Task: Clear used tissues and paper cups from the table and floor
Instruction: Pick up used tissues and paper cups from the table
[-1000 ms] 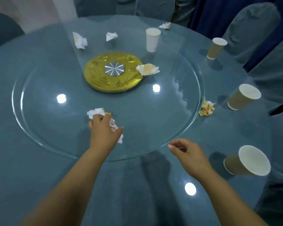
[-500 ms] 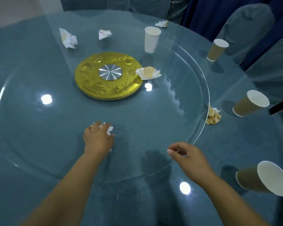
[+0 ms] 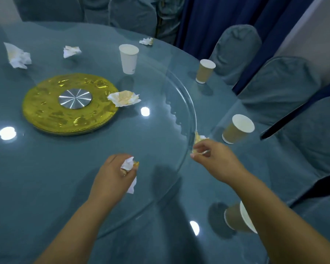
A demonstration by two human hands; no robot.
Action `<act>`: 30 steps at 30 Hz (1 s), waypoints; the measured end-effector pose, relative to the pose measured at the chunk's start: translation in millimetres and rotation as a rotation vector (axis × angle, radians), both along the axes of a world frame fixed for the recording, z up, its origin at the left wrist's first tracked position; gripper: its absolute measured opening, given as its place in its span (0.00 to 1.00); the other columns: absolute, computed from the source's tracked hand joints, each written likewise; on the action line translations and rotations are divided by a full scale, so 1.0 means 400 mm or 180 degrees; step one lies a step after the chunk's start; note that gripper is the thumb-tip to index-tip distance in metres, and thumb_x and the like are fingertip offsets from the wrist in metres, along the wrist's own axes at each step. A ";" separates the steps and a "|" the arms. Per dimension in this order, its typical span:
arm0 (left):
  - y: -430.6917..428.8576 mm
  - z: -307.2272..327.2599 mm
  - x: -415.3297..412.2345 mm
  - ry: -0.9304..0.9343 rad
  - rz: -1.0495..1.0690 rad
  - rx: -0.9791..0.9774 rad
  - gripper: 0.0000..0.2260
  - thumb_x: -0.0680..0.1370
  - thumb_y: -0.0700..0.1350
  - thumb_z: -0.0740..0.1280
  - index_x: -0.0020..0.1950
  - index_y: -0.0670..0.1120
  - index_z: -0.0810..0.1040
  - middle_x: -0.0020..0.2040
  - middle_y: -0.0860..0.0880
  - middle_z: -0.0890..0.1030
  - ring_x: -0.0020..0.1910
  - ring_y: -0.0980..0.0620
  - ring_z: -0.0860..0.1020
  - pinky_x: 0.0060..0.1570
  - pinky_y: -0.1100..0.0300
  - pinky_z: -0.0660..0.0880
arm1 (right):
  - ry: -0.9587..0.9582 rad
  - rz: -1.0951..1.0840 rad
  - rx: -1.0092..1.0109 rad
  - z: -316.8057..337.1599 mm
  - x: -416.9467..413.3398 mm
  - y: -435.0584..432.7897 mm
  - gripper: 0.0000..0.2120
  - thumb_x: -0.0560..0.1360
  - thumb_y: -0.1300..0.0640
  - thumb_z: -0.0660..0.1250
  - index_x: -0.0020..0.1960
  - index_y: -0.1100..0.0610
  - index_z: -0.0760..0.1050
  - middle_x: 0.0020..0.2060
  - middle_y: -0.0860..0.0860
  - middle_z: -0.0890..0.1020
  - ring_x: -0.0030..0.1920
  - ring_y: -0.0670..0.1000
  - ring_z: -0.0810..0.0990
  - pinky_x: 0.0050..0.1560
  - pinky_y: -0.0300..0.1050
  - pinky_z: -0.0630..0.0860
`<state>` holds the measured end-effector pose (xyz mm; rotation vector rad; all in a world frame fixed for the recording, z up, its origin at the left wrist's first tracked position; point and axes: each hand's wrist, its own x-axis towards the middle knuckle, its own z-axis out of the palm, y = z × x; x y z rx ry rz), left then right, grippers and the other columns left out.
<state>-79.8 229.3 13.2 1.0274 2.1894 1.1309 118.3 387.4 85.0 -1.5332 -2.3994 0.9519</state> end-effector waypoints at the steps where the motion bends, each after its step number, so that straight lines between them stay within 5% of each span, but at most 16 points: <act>1: 0.019 -0.003 0.014 0.0012 -0.0017 -0.0026 0.04 0.76 0.48 0.67 0.49 0.55 0.74 0.50 0.56 0.74 0.48 0.55 0.74 0.47 0.62 0.66 | -0.0137 -0.0013 0.0039 -0.005 0.007 0.049 0.17 0.72 0.50 0.71 0.59 0.53 0.76 0.53 0.50 0.80 0.52 0.51 0.78 0.53 0.44 0.74; 7: 0.119 -0.021 0.065 0.0062 0.0007 -0.0311 0.14 0.73 0.54 0.63 0.47 0.43 0.73 0.40 0.48 0.75 0.36 0.51 0.72 0.38 0.59 0.68 | -0.1293 0.0393 0.0202 -0.116 0.002 0.265 0.34 0.71 0.49 0.71 0.69 0.61 0.62 0.67 0.59 0.66 0.67 0.60 0.67 0.63 0.50 0.68; 9: 0.151 -0.022 0.080 0.0063 0.0051 -0.0346 0.13 0.73 0.54 0.64 0.48 0.44 0.74 0.45 0.44 0.78 0.38 0.50 0.74 0.40 0.59 0.69 | -0.1407 0.0604 0.0150 -0.173 -0.007 0.299 0.37 0.69 0.49 0.73 0.70 0.62 0.59 0.68 0.61 0.64 0.69 0.61 0.63 0.67 0.50 0.65; 12: 0.200 -0.015 0.093 0.0159 0.0147 -0.0316 0.13 0.75 0.50 0.67 0.59 0.52 0.75 0.54 0.53 0.77 0.50 0.53 0.75 0.49 0.60 0.69 | -0.1239 0.0612 -0.0151 -0.244 -0.019 0.332 0.42 0.69 0.51 0.73 0.73 0.62 0.53 0.70 0.60 0.62 0.69 0.60 0.64 0.69 0.49 0.64; 14: 0.232 -0.008 0.090 0.0263 0.0229 -0.0330 0.19 0.75 0.48 0.68 0.66 0.53 0.71 0.60 0.55 0.74 0.58 0.53 0.73 0.54 0.59 0.68 | -0.1294 0.0542 -0.0191 -0.270 -0.021 0.348 0.39 0.70 0.53 0.72 0.72 0.62 0.55 0.67 0.60 0.65 0.66 0.60 0.68 0.65 0.49 0.68; 19: 0.314 -0.011 0.045 0.0525 0.0263 -0.0569 0.21 0.75 0.51 0.67 0.68 0.53 0.68 0.61 0.50 0.75 0.58 0.49 0.74 0.52 0.57 0.69 | -0.1774 0.0618 0.0170 -0.260 -0.028 0.400 0.11 0.75 0.60 0.60 0.55 0.60 0.75 0.57 0.59 0.79 0.57 0.60 0.78 0.50 0.46 0.73; 26: 0.464 -0.032 -0.112 0.1282 0.0314 -0.0712 0.21 0.74 0.51 0.67 0.67 0.52 0.70 0.59 0.46 0.75 0.58 0.41 0.73 0.55 0.51 0.70 | -0.0712 0.0236 0.0661 -0.160 -0.152 0.468 0.10 0.78 0.56 0.56 0.53 0.61 0.71 0.54 0.60 0.77 0.53 0.61 0.76 0.47 0.49 0.70; 30: 0.556 -0.056 -0.228 0.1755 0.0490 -0.0909 0.23 0.73 0.50 0.68 0.67 0.50 0.70 0.57 0.42 0.75 0.55 0.36 0.71 0.54 0.48 0.69 | -0.0334 0.0536 0.0546 -0.167 -0.266 0.486 0.11 0.79 0.56 0.57 0.56 0.61 0.71 0.57 0.58 0.73 0.56 0.61 0.73 0.55 0.52 0.71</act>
